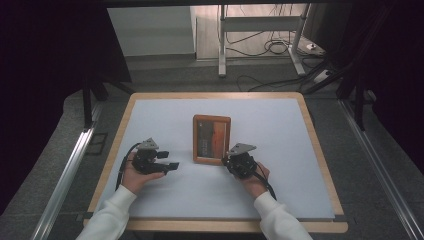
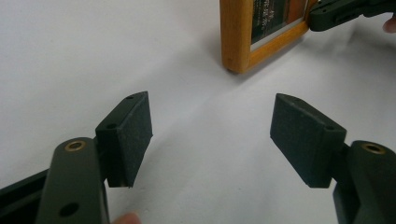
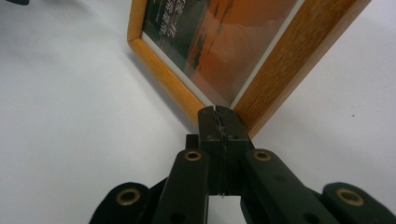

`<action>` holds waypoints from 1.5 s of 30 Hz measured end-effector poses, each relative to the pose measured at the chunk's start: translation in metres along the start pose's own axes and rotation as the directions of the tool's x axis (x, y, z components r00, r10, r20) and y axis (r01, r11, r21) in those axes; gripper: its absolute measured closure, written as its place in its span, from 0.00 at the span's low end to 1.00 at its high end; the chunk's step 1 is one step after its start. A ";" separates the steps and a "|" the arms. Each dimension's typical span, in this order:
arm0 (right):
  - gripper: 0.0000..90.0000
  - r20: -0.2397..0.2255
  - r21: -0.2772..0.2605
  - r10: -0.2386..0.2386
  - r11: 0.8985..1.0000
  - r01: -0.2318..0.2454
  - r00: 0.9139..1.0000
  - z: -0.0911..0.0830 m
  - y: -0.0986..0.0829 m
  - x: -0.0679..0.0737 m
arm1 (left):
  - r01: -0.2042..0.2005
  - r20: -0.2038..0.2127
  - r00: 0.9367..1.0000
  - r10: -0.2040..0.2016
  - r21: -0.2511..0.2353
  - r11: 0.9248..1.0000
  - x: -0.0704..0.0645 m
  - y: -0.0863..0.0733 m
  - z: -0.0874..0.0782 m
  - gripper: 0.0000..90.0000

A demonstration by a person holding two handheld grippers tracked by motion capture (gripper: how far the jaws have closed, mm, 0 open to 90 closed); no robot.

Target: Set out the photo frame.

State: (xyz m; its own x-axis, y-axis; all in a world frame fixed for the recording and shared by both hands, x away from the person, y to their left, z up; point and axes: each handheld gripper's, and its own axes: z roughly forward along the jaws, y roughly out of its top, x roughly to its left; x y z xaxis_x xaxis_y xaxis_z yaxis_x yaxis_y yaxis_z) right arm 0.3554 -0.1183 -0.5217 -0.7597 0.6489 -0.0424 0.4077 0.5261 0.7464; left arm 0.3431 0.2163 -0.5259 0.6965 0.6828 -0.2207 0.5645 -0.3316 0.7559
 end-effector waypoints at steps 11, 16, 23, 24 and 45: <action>1.00 0.007 -0.010 0.014 1.000 -0.014 1.000 -0.001 -0.002 -0.004 | -0.002 -0.001 1.000 0.002 0.002 1.000 0.000 0.000 0.000 0.32; 1.00 -0.019 -0.038 0.010 0.999 -0.010 1.000 -0.006 -0.001 -0.003 | -0.002 0.001 1.000 0.002 0.000 1.000 -0.001 0.000 0.000 0.32; 1.00 -0.015 -0.072 0.015 0.997 -0.016 1.000 -0.024 -0.001 -0.003 | -0.004 0.000 1.000 0.004 -0.010 1.000 -0.002 0.000 -0.003 0.32; 1.00 -0.016 -0.075 0.019 0.997 -0.021 1.000 -0.027 -0.002 -0.003 | -0.004 0.001 1.000 0.004 -0.011 1.000 -0.002 0.000 -0.003 0.32; 0.33 0.025 -0.081 0.177 0.981 -0.174 0.984 -0.097 -0.070 -0.041 | -0.032 -0.019 0.999 0.032 -0.005 0.999 -0.013 -0.006 -0.008 0.31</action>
State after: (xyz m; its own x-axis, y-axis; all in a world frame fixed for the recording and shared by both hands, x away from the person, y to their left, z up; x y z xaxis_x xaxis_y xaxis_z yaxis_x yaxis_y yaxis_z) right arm 0.3087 -0.2350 -0.5078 -0.6626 0.7454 0.0735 0.4914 0.3585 0.7937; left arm 0.3271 0.2147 -0.5231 0.7057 0.6840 -0.1848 0.5397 -0.3498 0.7657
